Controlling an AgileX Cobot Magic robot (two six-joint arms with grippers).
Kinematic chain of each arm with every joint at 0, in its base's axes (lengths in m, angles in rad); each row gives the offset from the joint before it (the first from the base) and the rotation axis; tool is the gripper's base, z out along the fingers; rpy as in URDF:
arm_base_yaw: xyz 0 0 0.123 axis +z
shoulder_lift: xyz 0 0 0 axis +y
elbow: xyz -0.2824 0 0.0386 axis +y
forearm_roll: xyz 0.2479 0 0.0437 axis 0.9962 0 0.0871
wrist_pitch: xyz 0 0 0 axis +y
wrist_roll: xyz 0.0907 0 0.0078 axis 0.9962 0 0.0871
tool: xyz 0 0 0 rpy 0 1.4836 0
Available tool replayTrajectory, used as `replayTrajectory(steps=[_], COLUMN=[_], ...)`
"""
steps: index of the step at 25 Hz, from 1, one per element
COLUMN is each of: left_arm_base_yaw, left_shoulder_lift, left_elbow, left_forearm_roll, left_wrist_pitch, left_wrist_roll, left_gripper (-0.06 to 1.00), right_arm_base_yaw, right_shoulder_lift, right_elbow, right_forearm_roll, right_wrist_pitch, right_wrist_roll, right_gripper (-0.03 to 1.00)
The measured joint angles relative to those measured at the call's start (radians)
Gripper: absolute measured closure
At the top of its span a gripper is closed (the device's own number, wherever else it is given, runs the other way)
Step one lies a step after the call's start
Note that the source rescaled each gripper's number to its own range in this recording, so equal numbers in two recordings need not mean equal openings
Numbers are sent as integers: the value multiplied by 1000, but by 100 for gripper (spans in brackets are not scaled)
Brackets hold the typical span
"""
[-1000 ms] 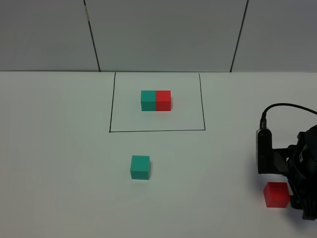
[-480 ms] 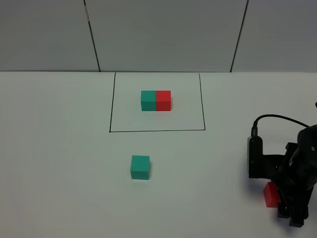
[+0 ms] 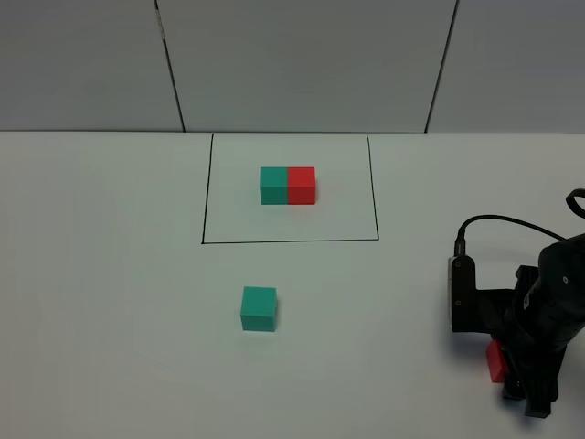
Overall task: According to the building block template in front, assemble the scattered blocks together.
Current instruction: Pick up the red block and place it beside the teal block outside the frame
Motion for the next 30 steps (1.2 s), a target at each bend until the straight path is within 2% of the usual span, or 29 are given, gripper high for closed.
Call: replayTrajectory(steps=[9,30], left_arm_base_yaw=[0,0], left_shoulder_lift=[0,0], left_elbow=[0,0], left_forearm_roll=[0,0], left_wrist_pitch=[0,0], left_wrist_roll=[0,0], left_gripper=[2,2], right_arm_base_yaw=[0,0], right_shoulder_lift=[15,22], right_elbow=[-10,-17], right_forearm_roll=[-11,-45], right_wrist_pitch=[23,48], right_wrist_roll=[10,34], right_gripper=[7,12])
